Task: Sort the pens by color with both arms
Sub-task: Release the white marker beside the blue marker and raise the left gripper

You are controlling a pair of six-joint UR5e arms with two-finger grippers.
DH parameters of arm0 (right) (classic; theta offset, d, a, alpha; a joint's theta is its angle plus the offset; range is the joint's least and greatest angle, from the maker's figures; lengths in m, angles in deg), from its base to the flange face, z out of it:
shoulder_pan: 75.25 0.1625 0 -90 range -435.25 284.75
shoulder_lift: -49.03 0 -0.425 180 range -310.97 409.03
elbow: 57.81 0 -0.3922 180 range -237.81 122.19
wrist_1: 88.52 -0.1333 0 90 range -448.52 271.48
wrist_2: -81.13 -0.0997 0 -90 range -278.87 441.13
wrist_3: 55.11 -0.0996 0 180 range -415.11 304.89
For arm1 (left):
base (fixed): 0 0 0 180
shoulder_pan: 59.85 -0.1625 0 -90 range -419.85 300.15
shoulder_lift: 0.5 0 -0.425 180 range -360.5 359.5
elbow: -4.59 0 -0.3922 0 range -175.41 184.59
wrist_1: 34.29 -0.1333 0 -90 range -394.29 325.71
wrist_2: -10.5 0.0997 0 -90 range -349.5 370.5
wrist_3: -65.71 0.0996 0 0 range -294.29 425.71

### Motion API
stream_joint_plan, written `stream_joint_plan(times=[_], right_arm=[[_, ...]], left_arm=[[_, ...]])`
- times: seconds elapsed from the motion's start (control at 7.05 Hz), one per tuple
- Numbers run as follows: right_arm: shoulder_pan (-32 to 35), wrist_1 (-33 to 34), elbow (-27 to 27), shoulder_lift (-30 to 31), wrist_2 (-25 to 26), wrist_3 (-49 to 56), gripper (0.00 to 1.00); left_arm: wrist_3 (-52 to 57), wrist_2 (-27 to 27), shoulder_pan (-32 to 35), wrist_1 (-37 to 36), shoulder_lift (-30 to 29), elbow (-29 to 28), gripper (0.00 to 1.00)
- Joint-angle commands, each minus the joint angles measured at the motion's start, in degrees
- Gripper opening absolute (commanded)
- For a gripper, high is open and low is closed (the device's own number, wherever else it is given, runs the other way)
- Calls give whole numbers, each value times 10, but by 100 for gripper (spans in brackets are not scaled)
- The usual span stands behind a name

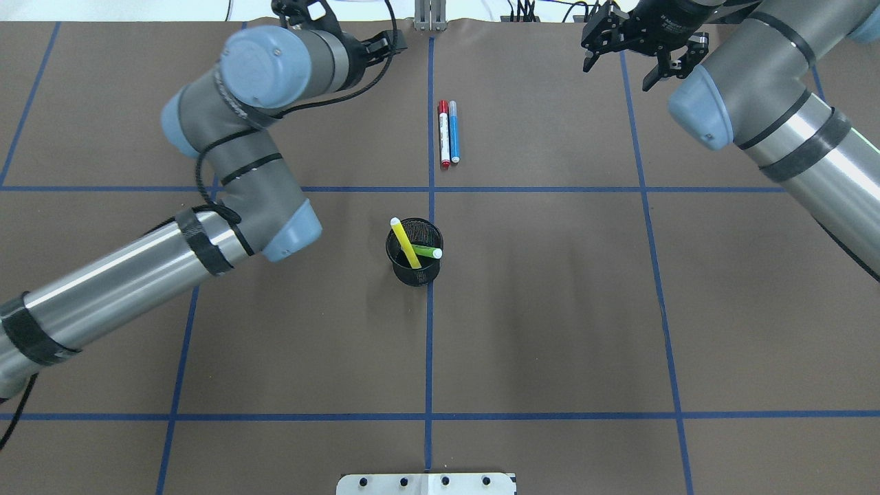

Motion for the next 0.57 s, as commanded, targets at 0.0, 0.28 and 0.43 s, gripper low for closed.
stream_joint_plan(times=[0.0,0.28,0.43], right_arm=[[-37,3,42,14,-24,7,100],[-90,4,47,7,-65,19,100],[-128,4,54,-4,-48,40,100]], left_arm=[[61,-141,79,-44,47,53,100],[63,-173,95,-39,72,52,100],[63,-173,96,-35,79,53,100]])
